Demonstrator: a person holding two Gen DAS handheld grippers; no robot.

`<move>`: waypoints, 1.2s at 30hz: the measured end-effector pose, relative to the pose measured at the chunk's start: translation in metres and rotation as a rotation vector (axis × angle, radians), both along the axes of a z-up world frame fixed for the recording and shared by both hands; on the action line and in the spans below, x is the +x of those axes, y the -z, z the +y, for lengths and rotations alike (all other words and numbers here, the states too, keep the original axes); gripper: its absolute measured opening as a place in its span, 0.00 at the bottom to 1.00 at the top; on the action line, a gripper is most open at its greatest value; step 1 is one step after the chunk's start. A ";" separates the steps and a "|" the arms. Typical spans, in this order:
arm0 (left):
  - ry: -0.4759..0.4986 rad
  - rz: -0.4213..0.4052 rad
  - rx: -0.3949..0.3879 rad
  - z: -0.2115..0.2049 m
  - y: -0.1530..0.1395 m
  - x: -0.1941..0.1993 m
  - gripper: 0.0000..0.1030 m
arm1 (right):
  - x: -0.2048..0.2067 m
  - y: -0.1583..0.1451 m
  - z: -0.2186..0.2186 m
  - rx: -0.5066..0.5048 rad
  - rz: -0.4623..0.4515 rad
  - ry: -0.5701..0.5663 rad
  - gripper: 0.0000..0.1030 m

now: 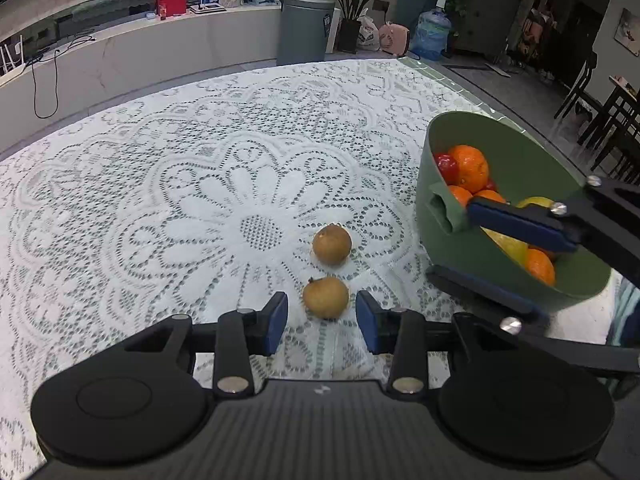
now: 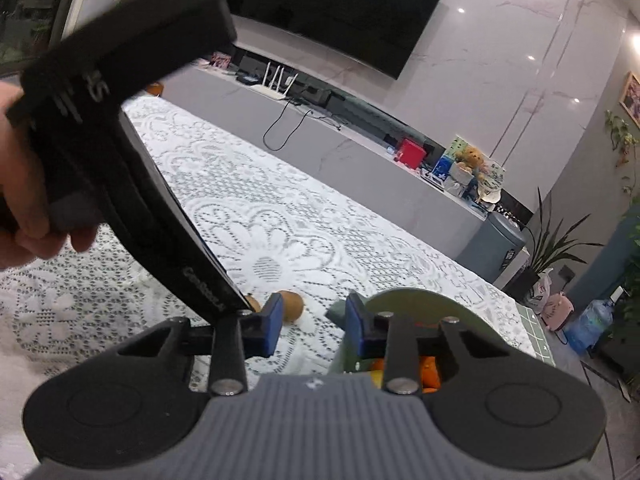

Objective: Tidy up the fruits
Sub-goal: 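Grasp a brown kiwi with the left tool while the right tool grasps the other kiwi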

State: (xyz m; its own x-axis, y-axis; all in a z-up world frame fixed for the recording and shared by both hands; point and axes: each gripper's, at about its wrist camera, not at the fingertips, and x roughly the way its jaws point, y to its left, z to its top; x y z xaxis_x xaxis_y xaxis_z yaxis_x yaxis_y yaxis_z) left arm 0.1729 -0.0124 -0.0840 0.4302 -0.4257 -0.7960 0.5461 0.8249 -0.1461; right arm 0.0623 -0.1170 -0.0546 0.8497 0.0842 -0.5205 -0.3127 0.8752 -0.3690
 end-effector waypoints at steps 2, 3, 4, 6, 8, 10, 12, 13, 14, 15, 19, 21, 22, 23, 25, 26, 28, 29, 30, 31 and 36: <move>-0.003 0.009 0.007 -0.004 0.004 0.004 0.44 | 0.002 0.000 -0.003 0.019 0.014 0.014 0.30; -0.004 0.012 0.010 -0.005 0.005 0.005 0.42 | 0.003 0.001 -0.005 0.025 0.020 0.020 0.30; -0.004 0.014 0.013 -0.006 0.006 0.006 0.41 | 0.004 0.001 -0.006 0.027 0.023 0.025 0.30; -0.007 0.020 0.015 -0.008 0.007 0.009 0.40 | 0.005 0.002 -0.008 0.029 0.021 0.031 0.30; -0.007 0.025 0.014 -0.009 0.008 0.010 0.39 | 0.006 0.002 -0.009 0.033 0.020 0.034 0.30; -0.007 0.033 0.013 -0.010 0.010 0.011 0.39 | 0.006 0.002 -0.009 0.034 0.021 0.037 0.30; -0.006 0.040 0.014 -0.013 0.012 0.012 0.36 | 0.008 0.001 -0.008 0.034 0.019 0.038 0.30; -0.004 0.042 0.013 -0.014 0.013 0.012 0.34 | 0.008 0.001 -0.008 0.033 0.017 0.038 0.30; -0.003 0.044 0.011 -0.015 0.014 0.012 0.33 | 0.007 0.001 -0.008 0.031 0.016 0.038 0.30; -0.004 0.043 0.008 -0.015 0.014 0.011 0.31 | 0.007 0.001 -0.007 0.031 0.015 0.039 0.30; -0.035 0.035 -0.009 -0.009 0.012 0.008 0.31 | 0.007 0.002 -0.002 0.005 -0.012 0.026 0.30; -0.073 0.027 -0.013 0.000 0.008 0.007 0.31 | 0.003 0.001 0.005 -0.012 -0.034 -0.001 0.30; -0.101 0.021 -0.012 0.007 0.005 0.006 0.31 | 0.001 0.001 0.011 -0.025 -0.042 -0.016 0.30; -0.126 0.018 -0.011 0.014 0.003 0.006 0.31 | 0.000 0.002 0.017 -0.044 -0.047 -0.030 0.30; -0.179 0.017 -0.018 0.029 -0.002 0.006 0.31 | 0.000 0.006 0.029 -0.073 -0.049 -0.049 0.29; -0.206 0.018 -0.023 0.038 -0.004 0.006 0.31 | 0.002 0.009 0.036 -0.093 -0.041 -0.048 0.28; -0.248 0.017 -0.031 0.053 -0.008 0.004 0.31 | 0.009 0.015 0.047 -0.126 -0.013 -0.040 0.27; -0.266 0.015 -0.032 0.060 -0.010 0.002 0.31 | 0.014 0.019 0.052 -0.141 0.001 -0.037 0.27; -0.282 0.012 -0.032 0.066 -0.012 0.001 0.31 | 0.019 0.022 0.056 -0.161 0.011 -0.031 0.25; -0.299 0.010 -0.035 0.073 -0.014 -0.001 0.31 | 0.024 0.026 0.061 -0.192 0.021 -0.025 0.25; -0.351 0.016 -0.055 0.094 -0.016 -0.011 0.31 | 0.051 0.042 0.078 -0.306 0.099 -0.011 0.25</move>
